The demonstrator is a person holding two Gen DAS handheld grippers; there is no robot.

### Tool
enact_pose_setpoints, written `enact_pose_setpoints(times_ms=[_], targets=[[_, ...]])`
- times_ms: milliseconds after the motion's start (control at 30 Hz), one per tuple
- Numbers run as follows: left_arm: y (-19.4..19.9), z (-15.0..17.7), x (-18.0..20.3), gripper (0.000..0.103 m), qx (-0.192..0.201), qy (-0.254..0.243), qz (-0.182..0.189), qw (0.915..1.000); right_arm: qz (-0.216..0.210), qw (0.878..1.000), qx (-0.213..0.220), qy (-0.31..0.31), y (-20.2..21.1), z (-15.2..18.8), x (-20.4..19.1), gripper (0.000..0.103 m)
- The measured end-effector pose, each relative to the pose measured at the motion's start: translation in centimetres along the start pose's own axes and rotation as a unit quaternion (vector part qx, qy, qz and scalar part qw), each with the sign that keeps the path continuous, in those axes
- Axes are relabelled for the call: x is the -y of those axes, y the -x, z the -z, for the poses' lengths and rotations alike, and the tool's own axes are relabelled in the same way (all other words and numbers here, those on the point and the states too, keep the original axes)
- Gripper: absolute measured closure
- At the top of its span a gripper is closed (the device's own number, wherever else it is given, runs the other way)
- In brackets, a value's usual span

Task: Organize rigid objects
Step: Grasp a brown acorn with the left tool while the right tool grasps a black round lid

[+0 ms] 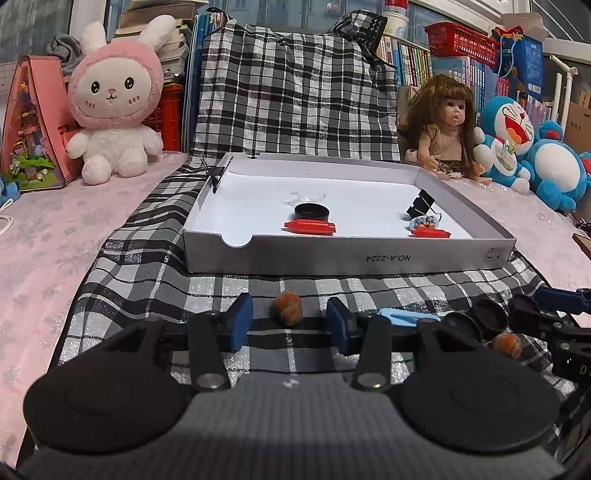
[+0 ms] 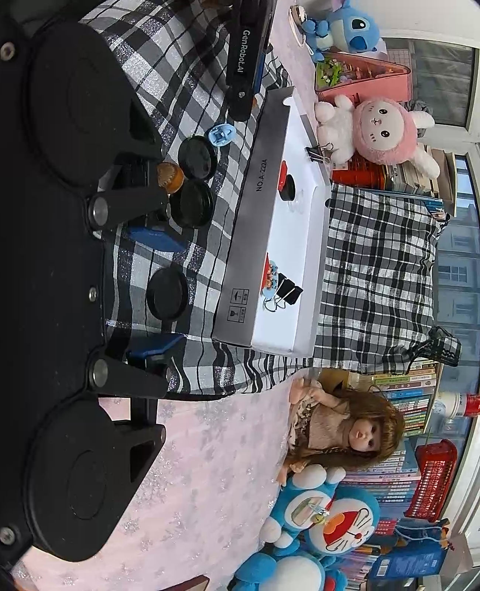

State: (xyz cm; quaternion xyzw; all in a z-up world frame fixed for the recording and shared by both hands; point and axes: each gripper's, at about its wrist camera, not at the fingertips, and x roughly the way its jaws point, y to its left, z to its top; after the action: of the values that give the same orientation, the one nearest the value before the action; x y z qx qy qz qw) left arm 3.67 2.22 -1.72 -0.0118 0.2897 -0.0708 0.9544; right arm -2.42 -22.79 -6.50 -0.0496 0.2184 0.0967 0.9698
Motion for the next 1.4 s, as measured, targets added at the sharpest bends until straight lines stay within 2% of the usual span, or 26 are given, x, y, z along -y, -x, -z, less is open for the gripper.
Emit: enact_pose_setpoints(times_ms=[400,500,600,767,800,1400], targets=[[-0.3,-0.1,0.3,0.041,-0.005,-0.007,-0.009,0.9999,0.002,1.000,-0.003,-0.027,-0.4,0.0,0.4,0.059],[-0.3,-0.1,0.4,0.043,-0.005,-0.010,-0.009,0.9999,-0.001,1.000,-0.003,-0.026,-0.5,0.1,0.4,0.064],[-0.2,0.0,0.7,0.059,-0.003,-0.018,-0.010,0.9998,-0.004,1.000,-0.002,-0.023,-0.5,0.1,0.0,0.072],[0.0,-0.1,0.8,0.081,-0.006,-0.014,-0.002,0.9999,-0.005,1.000,0.001,-0.026,-0.3,0.1,-0.3,0.072],[0.1,-0.2,0.8,0.082,-0.007,-0.011,-0.001,0.9999,-0.006,1.000,0.000,-0.029,-0.3,0.1,-0.3,0.072],[1.2,-1.9,1.2,0.082,-0.001,-0.004,0.014,0.9999,-0.013,0.999,0.013,-0.031,-0.1,-2.5,0.0,0.072]])
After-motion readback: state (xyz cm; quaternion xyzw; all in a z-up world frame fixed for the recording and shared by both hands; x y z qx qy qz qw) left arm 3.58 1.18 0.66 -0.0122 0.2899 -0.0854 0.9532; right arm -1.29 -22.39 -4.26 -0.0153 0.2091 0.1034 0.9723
